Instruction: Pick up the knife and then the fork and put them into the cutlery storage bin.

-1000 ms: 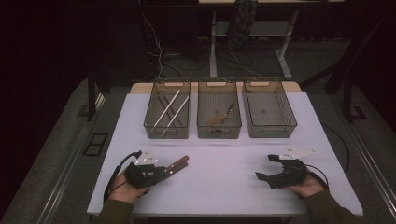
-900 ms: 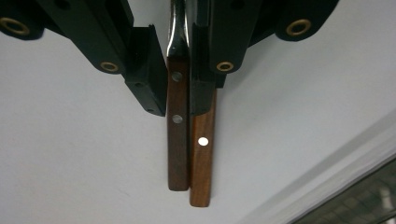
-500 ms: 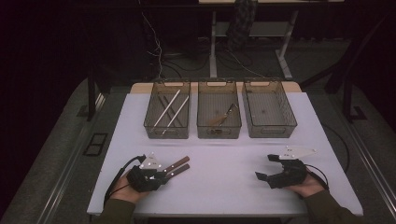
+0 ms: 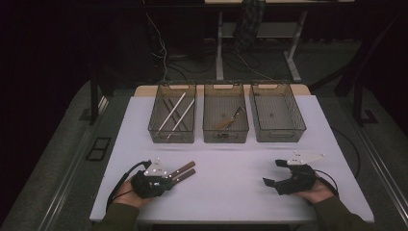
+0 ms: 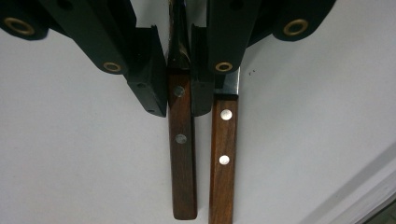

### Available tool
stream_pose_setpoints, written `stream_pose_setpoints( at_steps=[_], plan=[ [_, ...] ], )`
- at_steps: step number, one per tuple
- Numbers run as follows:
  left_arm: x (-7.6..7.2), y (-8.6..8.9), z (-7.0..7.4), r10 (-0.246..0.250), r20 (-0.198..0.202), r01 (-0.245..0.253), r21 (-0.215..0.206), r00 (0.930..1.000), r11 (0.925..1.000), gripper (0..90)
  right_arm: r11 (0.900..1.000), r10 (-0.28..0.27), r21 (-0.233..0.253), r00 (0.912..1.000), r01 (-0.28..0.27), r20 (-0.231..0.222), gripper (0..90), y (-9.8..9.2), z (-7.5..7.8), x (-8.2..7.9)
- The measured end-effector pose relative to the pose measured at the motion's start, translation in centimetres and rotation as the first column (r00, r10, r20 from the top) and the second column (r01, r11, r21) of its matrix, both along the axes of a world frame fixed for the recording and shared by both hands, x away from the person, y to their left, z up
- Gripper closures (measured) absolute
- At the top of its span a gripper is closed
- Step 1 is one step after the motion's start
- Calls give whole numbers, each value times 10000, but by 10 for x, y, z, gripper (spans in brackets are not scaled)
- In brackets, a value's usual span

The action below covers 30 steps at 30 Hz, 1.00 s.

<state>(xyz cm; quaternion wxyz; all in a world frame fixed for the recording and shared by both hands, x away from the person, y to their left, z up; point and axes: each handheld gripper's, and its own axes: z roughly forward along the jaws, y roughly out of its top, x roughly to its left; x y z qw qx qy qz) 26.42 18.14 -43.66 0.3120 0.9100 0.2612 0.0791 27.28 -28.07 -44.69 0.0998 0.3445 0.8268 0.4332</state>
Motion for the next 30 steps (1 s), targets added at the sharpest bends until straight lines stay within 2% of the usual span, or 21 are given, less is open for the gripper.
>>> stream_pose_setpoints(
  at_steps=[3,8,12,15,19,21,23,25,28,30],
  plan=[
    [1,1,1,-73,-56,73,-42,10000,10000,765,10000,4,18,10000,-4,4,113,0,0,0],
    [3,-3,8,-51,22,52,-691,10000,9976,766,9999,39,100,10000,-39,0,113,0,0,0],
    [4,-9,14,-241,-29,236,-1124,9997,9934,766,9997,119,227,9999,-119,3,113,1,2,1],
    [6,-15,19,-409,47,412,-1347,9992,9900,766,9987,414,286,9991,-414,-7,113,3,5,2],
    [12,-28,32,-860,108,865,-1843,9962,9791,765,9925,1188,271,9929,-1190,78,113,12,17,6],
    [16,-40,38,-1246,241,1269,-1741,9919,9765,765,9835,1775,330,9840,-1779,142,113,19,29,8],
    [21,-51,44,-1635,273,1658,-1777,9862,9700,764,9696,2376,534,9710,-2387,261,114,26,38,12],
    [26,-64,49,-1940,393,1980,-1806,9802,9634,764,9574,2829,518,9588,-2840,268,113,35,45,16],
    [33,-84,54,-2533,467,2576,-1756,9663,9502,764,9405,3368,356,9410,-3379,328,116,49,53,21],
    [37,-97,56,-3014,516,3058,-1509,9521,9401,764,9279,3715,202,9278,-3723,332,134,57,58,25]
  ],
)
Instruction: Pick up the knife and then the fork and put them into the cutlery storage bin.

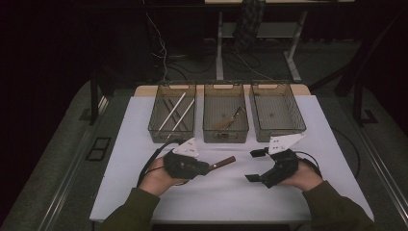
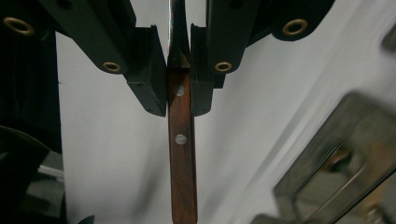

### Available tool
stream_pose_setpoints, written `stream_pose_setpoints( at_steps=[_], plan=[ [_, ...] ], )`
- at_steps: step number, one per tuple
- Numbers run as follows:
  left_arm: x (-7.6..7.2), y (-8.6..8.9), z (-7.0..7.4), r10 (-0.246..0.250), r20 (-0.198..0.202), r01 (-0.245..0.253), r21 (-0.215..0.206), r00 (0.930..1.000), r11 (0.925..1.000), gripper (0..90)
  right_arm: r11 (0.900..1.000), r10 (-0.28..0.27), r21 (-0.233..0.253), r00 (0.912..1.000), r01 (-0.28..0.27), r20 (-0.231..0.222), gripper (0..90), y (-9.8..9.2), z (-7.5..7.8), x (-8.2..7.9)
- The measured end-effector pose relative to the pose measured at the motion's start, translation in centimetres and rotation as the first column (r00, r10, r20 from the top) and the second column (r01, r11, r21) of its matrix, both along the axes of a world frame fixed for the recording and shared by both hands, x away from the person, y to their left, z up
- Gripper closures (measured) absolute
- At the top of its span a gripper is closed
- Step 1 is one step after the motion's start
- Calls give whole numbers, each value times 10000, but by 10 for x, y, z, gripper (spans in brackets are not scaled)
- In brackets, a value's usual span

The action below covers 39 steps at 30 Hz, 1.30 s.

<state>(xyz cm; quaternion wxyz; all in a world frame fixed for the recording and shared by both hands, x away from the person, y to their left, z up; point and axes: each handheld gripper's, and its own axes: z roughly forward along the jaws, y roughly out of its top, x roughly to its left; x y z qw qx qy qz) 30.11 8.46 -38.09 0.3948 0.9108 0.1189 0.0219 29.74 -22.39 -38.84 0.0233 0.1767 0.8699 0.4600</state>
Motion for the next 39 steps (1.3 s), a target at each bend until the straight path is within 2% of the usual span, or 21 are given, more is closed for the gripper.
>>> stream_pose_setpoints(
  at_steps=[3,6,8,11,15,20,23,27,30,33,36,38,39],
  plan=[
    [3,-18,0,-664,42,663,224,9978,9975,763,9985,488,-253,9988,-486,67,142,12,8,4],
    [3,-35,-1,-1227,-2,1227,331,9924,9919,764,9917,1123,-636,9937,-1118,41,162,25,13,8],
    [3,-45,-1,-1629,45,1624,557,9866,9852,763,9841,1484,-974,9889,-1483,-72,174,31,14,10],
    [1,-53,-2,-2025,35,2020,569,9793,9777,763,9693,1920,-1511,9810,-1938,-265,223,39,12,12],
    [-2,-56,-4,-2218,-3,2212,726,9751,9725,763,9505,2354,-1935,9699,-2431,-624,326,44,6,10],
    [-5,-57,-4,-2423,39,2413,769,9702,9674,763,9298,2763,-2288,9574,-2884,-841,456,52,1,6],
    [-7,-57,-4,-2433,47,2420,885,9699,9662,763,9143,2904,-2633,9513,-3078,-1036,547,54,-4,5],
    [-7,-56,-3,-2438,46,2424,915,9698,9659,763,9029,3052,-2768,9440,-3287,-1256,671,54,-7,5],
    [-7,-55,-3,-2545,37,2531,897,9671,9633,763,8978,3131,-2847,9416,-3361,-1242,732,54,-8,4],
    [-8,-56,-4,-2672,1,2659,985,9636,9590,763,8899,3261,-2914,9361,-3511,-1321,742,54,-8,4],
    [-8,-56,-4,-2770,-59,2761,1005,9609,9559,762,8881,3226,-2960,9356,-3517,-1436,747,56,-9,2],
    [-7,-55,-3,-2733,-90,2731,817,9619,9585,760,8907,3203,-2900,9360,-3500,-1460,748,55,-7,1],
    [-7,-54,-3,-2617,-5,2611,724,9651,9626,757,8948,3131,-2856,9384,-3431,-1461,749,54,-6,1]
  ],
)
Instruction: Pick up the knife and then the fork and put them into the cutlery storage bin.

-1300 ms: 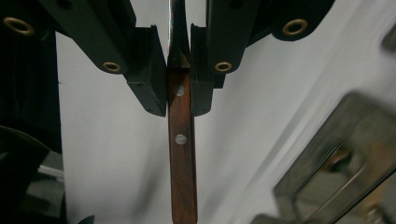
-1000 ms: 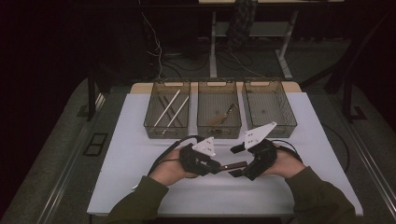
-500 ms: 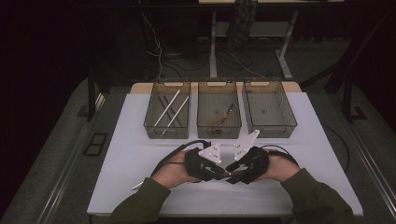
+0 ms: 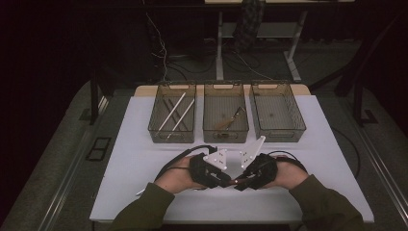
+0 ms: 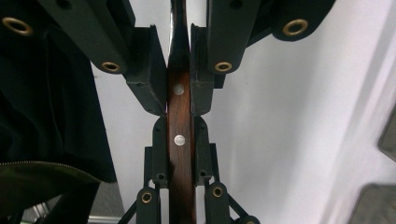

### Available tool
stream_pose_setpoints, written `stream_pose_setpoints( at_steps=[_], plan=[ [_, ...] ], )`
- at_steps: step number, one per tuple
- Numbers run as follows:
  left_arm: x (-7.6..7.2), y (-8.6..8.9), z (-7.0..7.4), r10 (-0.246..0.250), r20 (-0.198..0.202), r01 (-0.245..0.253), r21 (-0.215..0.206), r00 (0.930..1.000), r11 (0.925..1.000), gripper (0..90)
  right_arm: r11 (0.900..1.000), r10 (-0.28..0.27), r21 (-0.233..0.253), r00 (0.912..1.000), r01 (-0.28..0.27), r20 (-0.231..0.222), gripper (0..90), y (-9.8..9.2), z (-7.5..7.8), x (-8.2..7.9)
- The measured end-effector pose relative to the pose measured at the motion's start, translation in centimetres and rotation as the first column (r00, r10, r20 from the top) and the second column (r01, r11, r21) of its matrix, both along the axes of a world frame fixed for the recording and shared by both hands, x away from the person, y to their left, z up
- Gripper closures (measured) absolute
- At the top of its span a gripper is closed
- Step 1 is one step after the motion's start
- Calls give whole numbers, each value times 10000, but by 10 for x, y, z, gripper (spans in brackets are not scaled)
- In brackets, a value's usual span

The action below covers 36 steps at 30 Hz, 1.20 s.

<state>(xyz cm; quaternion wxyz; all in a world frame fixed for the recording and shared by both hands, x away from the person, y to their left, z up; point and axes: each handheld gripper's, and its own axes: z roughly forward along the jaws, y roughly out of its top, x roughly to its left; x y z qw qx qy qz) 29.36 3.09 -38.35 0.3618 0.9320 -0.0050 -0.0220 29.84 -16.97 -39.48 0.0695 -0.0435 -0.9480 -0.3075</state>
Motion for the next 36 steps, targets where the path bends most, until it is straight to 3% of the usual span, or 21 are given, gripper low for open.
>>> stream_pose_setpoints(
  at_steps=[2,4,7,9,11,13,15,16,18,21,23,25,27,31,34,36],
  plan=[
    [1,3,2,362,30,-361,-320,9993,9988,732,9996,-258,86,9997,258,17,749,-3,3,1],
    [3,11,6,751,96,-741,-743,9971,9945,609,9985,-543,80,9984,542,160,750,-7,5,1],
    [6,30,9,1545,-165,-1553,-1462,9878,9770,482,9956,-924,164,9956,922,136,749,-16,6,3],
    [7,43,8,2097,-237,-2106,-1748,9775,9618,434,9915,-1275,303,9916,1268,230,749,-24,9,6],
    [5,59,5,2780,-230,-2772,-1885,9603,9421,384,9843,-1712,485,9847,1695,330,749,-32,14,8],
    [1,78,-2,3649,-141,-3605,-1954,9309,9121,368,9767,-2083,618,9769,2053,467,749,-40,18,11],
    [-3,92,-8,4224,-229,-4169,-2181,9061,8824,342,9646,-2571,761,9648,2527,551,749,-52,23,16],
    [-7,101,-13,4575,-274,-4517,-2212,8888,8643,328,9586,-2765,843,9598,2719,483,749,-56,25,17],
    [-11,112,-21,4954,-400,-4910,-2239,8678,8419,287,9438,-3162,1182,9472,3085,527,749,-67,31,23],
    [-17,127,-32,5547,-444,-5498,-2187,8309,8061,209,9082,-3985,1624,9156,3858,537,748,-85,44,31],
    [-18,133,-36,5735,-528,-5697,-2207,8175,7917,157,8892,-4374,1784,8972,4214,605,748,-94,51,37],
    [-20,137,-39,5837,-503,-5791,-2192,8104,7852,127,8605,-4878,2041,8705,4667,661,748,-105,59,44],
    [-20,138,-41,5859,-365,-5790,-2140,8096,7867,118,8333,-5329,2187,8429,5076,742,748,-113,65,51],
    [-19,133,-44,5682,-333,-5608,-2174,8222,7989,66,7764,-6160,2290,7838,5871,790,748,-129,72,66],
    [-19,130,-45,5671,-229,-5585,-2105,8234,8024,40,7305,-6733,2214,7356,6461,750,748,-141,75,79],
    [-18,129,-45,5619,-247,-5538,-2104,8268,8056,19,6965,-7114,2113,6982,6857,795,748,-150,75,88]
  ],
)
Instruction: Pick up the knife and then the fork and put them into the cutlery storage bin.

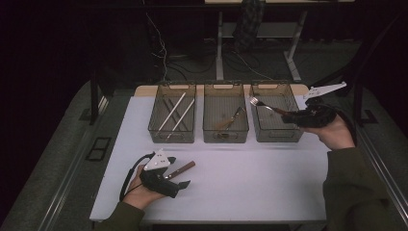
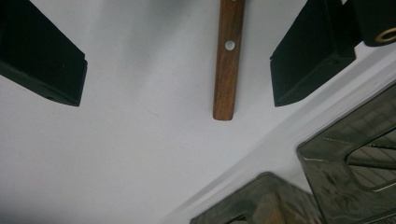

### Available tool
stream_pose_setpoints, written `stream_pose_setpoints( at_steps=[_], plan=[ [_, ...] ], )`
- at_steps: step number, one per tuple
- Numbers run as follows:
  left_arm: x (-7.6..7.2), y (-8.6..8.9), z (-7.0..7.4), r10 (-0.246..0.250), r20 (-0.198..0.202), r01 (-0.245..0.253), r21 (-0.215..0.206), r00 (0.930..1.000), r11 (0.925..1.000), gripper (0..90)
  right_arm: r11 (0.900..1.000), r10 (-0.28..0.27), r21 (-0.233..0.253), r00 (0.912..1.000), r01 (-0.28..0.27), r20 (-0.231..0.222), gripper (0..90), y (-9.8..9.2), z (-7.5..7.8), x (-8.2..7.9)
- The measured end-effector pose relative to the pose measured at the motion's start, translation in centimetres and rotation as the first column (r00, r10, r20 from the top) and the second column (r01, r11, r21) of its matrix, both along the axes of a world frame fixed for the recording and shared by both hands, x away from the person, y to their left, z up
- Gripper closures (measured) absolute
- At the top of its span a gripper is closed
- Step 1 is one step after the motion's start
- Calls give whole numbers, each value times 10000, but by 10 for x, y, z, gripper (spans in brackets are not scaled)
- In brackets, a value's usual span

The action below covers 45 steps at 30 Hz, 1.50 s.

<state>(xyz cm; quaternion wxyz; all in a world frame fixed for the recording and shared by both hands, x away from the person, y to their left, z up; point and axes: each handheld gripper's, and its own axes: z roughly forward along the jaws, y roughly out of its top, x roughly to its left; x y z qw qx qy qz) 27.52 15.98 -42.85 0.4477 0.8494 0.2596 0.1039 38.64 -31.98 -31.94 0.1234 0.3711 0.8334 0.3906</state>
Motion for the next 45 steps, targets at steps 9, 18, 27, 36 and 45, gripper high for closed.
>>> stream_pose_setpoints(
  at_steps=[9,18,27,36,45],
  plan=[
    [2,0,0,56,-89,-57,-43,9999,10000,0,9832,-1797,220,9822,1812,-548,748,-32,-10,35],
    [1,-4,-1,-206,-135,208,148,9997,9997,0,9680,-2482,-758,9576,2394,-1462,748,-21,-38,64],
    [0,-5,-1,-359,-131,360,98,9993,9993,0,9573,-2556,-1842,9503,2230,-1779,747,2,-55,77],
    [0,-6,-3,-510,-312,512,66,9982,9987,0,9545,-2580,-2012,9477,2200,-1878,745,7,-61,81],
    [0,-6,-2,-480,-317,483,78,9983,9988,0,9548,-2604,-1839,9553,2333,-1401,549,2,-60,78]
  ],
)
